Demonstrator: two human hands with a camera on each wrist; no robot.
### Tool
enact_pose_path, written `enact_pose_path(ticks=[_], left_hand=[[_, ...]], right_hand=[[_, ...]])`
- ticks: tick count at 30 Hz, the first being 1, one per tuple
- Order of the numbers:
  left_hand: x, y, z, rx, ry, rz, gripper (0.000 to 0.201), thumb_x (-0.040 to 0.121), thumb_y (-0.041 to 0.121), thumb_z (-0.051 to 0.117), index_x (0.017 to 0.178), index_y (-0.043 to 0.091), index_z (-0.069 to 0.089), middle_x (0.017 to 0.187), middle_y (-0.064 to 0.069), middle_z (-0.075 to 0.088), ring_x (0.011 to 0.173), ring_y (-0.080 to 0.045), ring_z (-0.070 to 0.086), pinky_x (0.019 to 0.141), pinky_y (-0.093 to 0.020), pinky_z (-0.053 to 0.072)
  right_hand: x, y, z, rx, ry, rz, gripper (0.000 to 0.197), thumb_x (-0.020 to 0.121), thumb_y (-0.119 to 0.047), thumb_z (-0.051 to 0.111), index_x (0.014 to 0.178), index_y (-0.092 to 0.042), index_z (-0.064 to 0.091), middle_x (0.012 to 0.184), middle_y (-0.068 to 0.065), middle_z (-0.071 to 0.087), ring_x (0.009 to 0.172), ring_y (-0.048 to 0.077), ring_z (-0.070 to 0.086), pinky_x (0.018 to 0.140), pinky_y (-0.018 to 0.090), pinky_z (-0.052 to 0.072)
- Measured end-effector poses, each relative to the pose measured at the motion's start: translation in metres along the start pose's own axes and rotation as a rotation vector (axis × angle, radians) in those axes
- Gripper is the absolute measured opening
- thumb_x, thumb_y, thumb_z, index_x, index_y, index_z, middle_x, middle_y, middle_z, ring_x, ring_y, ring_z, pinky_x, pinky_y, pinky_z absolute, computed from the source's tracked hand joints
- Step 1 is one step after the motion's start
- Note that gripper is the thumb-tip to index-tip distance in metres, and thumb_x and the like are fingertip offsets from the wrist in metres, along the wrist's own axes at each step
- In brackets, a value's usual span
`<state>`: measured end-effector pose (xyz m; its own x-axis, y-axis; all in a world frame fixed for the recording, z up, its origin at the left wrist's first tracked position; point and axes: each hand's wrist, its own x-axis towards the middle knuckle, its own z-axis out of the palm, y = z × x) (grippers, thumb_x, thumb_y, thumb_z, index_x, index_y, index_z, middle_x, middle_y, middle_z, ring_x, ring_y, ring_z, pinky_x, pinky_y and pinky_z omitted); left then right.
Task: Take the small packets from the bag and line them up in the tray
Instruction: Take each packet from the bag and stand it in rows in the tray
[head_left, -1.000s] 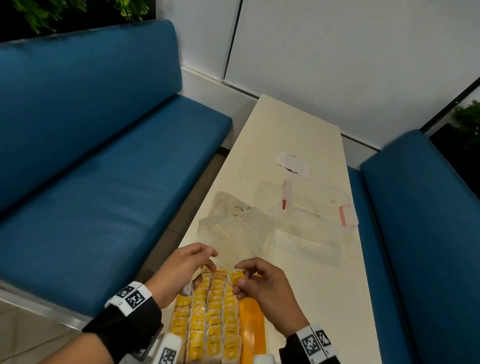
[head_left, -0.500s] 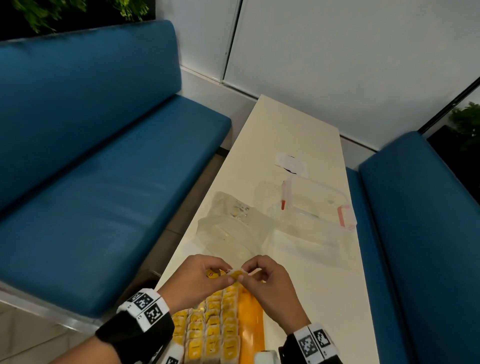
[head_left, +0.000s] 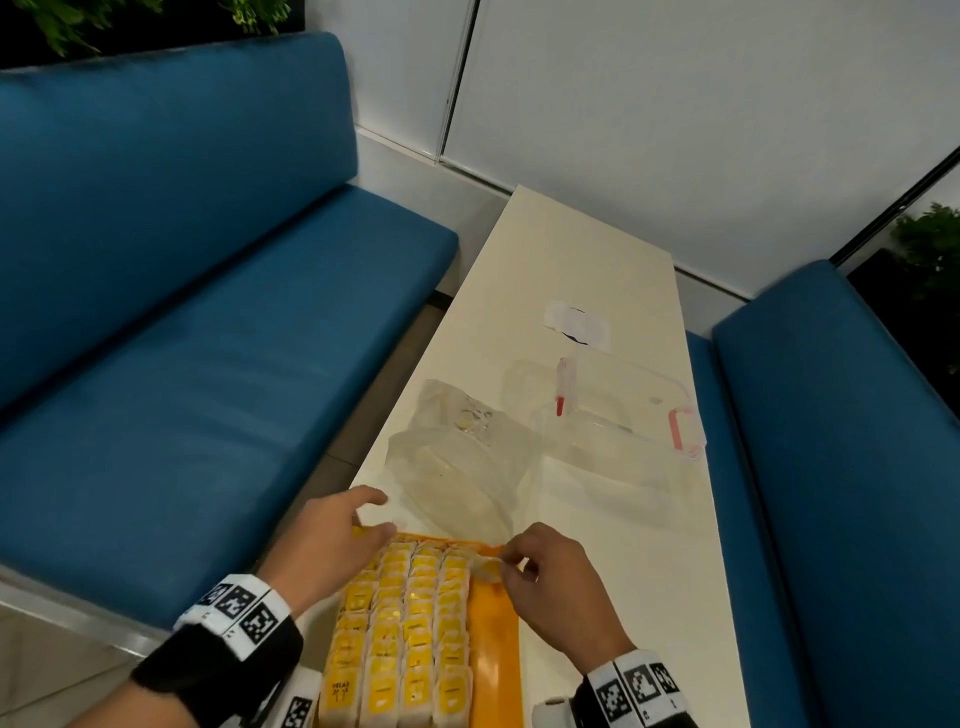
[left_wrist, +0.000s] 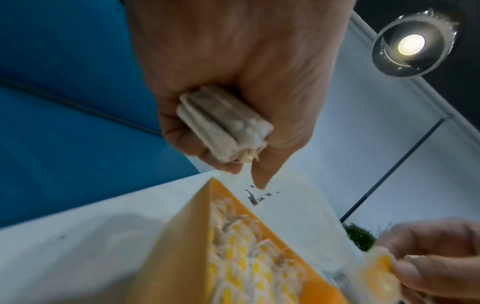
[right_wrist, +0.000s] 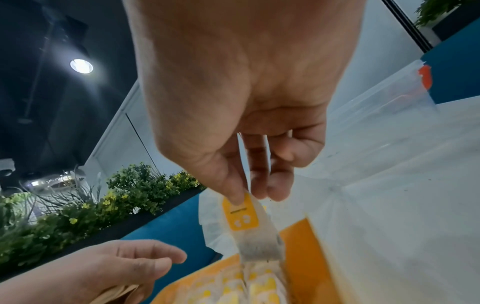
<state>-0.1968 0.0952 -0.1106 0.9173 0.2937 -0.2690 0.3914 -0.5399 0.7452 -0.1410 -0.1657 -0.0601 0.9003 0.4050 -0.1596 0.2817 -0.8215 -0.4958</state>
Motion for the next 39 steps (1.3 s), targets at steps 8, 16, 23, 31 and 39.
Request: enact_pose_path(ticks=[8,16,23,31,39], left_hand=[[0.004,-0.038,0.013,0.010,-0.115,-0.015,0.024,0.099,0.040,0.062,0.120,0.037,0.072,0.105,0.013,0.073,0.095,-0.003,0.066,0.084,-0.029,0.059],[0.004,-0.046,0.019,-0.040,-0.113,0.011,0.019,0.100,0.035,0.062,0.110,0.035,0.078,0.096,0.018,0.076,0.089,0.002,0.070,0.082,-0.023,0.058],[0.003,-0.043,0.018,-0.062,-0.117,0.023,0.018,0.100,0.034,0.062,0.107,0.037,0.079,0.093,0.022,0.076,0.087,0.004,0.070,0.082,-0.024,0.060],[0.005,-0.044,0.017,-0.064,-0.139,0.053,0.019,0.100,0.036,0.060,0.097,0.041,0.079,0.086,0.023,0.076,0.080,0.003,0.070,0.078,-0.031,0.061],[0.004,-0.038,0.013,-0.078,-0.166,0.059,0.021,0.101,0.035,0.060,0.092,0.041,0.079,0.089,0.023,0.076,0.084,0.003,0.071,0.082,-0.033,0.061]], right_hand=[[0.002,0.017,0.013,-0.145,-0.090,0.080,0.017,0.092,-0.041,0.063,0.100,-0.029,0.072,0.101,-0.009,0.050,0.088,0.007,0.054,0.076,0.022,0.045],[0.010,0.023,0.026,-0.135,-0.074,0.106,0.015,0.089,-0.038,0.066,0.093,-0.023,0.068,0.097,-0.010,0.041,0.081,0.009,0.055,0.064,0.016,0.040],[0.017,0.042,0.041,0.084,0.032,0.092,0.007,0.083,-0.023,0.076,0.078,-0.026,0.071,0.092,-0.010,0.048,0.080,0.002,0.055,0.067,0.010,0.043],[0.020,0.052,0.049,0.096,0.082,0.005,0.010,0.082,-0.019,0.074,0.076,-0.018,0.066,0.089,-0.010,0.048,0.076,0.011,0.054,0.064,0.016,0.045],[0.027,0.054,0.055,0.016,0.091,0.010,0.021,0.084,-0.018,0.070,0.078,-0.026,0.051,0.089,-0.009,0.045,0.069,0.011,0.050,0.061,0.016,0.041]])
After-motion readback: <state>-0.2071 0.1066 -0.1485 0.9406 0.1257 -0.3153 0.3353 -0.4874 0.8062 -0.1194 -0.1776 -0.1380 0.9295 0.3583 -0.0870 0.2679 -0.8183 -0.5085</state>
